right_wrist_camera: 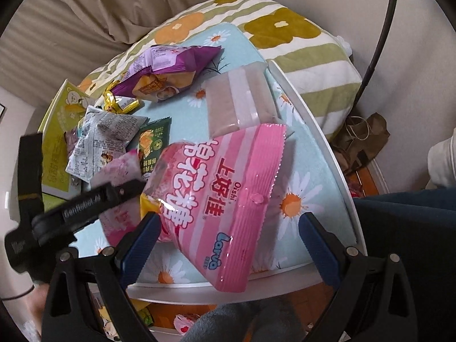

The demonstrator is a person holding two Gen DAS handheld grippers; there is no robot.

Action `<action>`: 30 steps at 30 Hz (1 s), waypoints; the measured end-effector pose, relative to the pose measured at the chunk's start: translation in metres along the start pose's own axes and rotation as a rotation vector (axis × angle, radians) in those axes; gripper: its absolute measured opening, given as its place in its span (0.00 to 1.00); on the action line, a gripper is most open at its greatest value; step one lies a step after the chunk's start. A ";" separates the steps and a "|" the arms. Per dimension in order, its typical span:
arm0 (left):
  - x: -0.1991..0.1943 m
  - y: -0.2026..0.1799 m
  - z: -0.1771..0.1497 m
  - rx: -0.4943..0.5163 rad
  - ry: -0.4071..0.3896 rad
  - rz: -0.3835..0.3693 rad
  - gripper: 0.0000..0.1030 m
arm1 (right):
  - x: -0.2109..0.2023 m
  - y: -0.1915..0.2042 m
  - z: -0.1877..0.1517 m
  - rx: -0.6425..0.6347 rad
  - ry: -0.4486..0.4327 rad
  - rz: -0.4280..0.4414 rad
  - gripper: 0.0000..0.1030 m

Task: Organize snacks
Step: 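Move both tools back over the tray toward the pink snack packets, then grasp the white-pink packet with the left tool while the right tool grasps the pink bag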

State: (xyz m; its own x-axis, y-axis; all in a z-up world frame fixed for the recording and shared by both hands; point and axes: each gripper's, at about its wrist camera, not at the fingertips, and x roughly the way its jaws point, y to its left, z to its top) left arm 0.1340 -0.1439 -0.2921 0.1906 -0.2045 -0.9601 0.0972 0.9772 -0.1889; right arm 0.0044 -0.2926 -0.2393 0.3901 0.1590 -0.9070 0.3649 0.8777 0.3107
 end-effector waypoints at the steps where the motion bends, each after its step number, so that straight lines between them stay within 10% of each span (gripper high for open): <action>1: -0.001 0.000 0.000 0.005 -0.001 -0.002 0.56 | 0.001 0.000 0.001 0.008 0.001 0.006 0.93; 25: -0.016 0.033 -0.036 0.079 -0.001 0.000 0.47 | 0.035 0.022 0.010 0.020 0.013 0.103 0.93; 30: -0.017 0.036 -0.044 0.077 0.003 -0.005 0.47 | 0.039 0.029 0.012 -0.024 0.006 0.131 0.75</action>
State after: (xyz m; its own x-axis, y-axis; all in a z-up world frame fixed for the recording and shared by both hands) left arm 0.0918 -0.1026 -0.2919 0.1875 -0.2088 -0.9598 0.1730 0.9689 -0.1770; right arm 0.0401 -0.2664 -0.2620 0.4276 0.2757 -0.8609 0.2904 0.8600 0.4197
